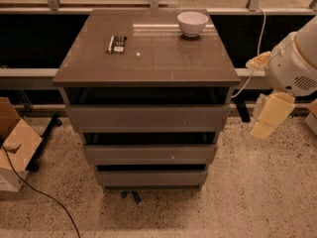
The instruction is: Open bottom drawer
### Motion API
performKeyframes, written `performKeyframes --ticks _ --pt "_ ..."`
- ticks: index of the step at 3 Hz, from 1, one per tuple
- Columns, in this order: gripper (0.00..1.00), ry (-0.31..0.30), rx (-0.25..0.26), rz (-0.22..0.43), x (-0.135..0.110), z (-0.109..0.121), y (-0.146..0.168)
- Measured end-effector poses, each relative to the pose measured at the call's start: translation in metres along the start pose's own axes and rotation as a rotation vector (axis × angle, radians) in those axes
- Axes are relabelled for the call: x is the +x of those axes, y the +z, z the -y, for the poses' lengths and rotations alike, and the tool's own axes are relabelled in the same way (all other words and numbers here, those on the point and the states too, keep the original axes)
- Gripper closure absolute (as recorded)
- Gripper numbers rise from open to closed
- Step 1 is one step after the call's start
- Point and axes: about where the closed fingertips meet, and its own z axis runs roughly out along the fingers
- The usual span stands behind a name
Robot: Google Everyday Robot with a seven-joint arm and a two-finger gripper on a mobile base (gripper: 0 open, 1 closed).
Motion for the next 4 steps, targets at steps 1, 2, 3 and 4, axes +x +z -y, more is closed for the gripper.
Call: performKeyframes --ticks 1,2,3,4 --pt "0.0 0.0 -0.011 0.008 -0.001 -0.001 0.009" --pt "0.0 -0.009 -0.022 0.021 -0.006 -0.005 0.028" --pt "0.0 -0.051 -0.067 0.051 -0.009 -0.014 0.074" --pt "0.0 -0.054 -0.12 0.085 -0.001 -0.023 0.126"
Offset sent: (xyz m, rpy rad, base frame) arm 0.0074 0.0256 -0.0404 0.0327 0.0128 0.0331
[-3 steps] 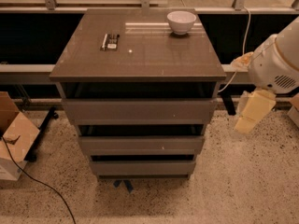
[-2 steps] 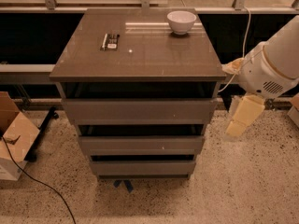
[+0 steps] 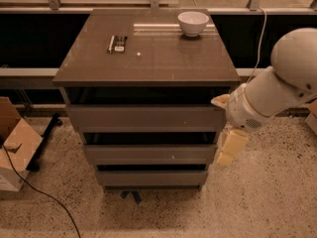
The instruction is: Open bottom drawer
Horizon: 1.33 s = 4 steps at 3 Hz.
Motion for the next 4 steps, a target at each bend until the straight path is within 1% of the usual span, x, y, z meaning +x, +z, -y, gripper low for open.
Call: performKeyframes --ticks 1,2,3,4 --pt "0.0 0.028 -0.039 0.085 0.025 -0.002 0.059" --pt "0.0 0.024 -0.039 0.075 0.022 -0.003 0.055" --pt "0.0 0.033 -0.038 0.046 0.025 0.005 0.072" --pt "0.0 0.045 0.0 0.038 0.039 0.011 0.1"
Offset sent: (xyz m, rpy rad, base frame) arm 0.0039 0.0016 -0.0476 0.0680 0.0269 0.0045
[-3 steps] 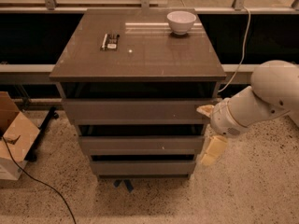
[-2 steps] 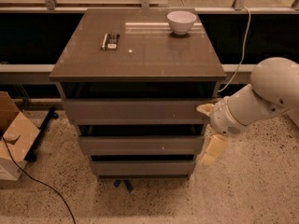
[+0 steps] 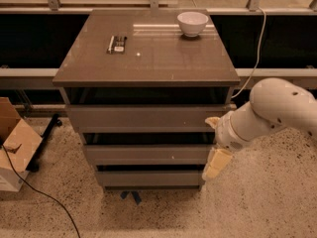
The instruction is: Open bottom drawer
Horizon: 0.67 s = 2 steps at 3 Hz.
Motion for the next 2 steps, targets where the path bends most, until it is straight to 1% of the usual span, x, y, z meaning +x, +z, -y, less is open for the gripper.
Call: performKeyframes --ticks 1,2 --pt "0.0 0.014 0.016 0.012 0.014 0.003 0.023" --pt "0.0 0.056 0.044 0.075 0.04 0.0 0.057"
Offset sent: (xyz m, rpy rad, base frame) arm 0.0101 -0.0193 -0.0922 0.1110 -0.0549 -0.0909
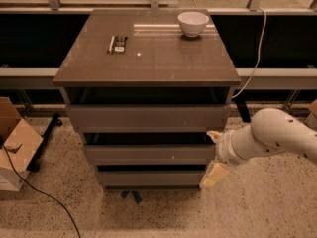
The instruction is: Open bottom drawer
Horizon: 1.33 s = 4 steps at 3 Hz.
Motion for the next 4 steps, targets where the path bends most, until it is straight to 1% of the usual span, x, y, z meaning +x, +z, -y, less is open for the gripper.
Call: performKeyframes --ticks 1,2,3,4 --pt "0.0 0.04 0.021 0.046 0.023 -0.001 0.019" --pt "0.0 0.04 0.021 0.046 0.023 -0.001 0.019" --pt "0.0 0.082 -0.013 0.076 0.033 -0.004 0.047" --pt "0.0 0.107 -0.063 0.124 0.045 -0.008 0.082"
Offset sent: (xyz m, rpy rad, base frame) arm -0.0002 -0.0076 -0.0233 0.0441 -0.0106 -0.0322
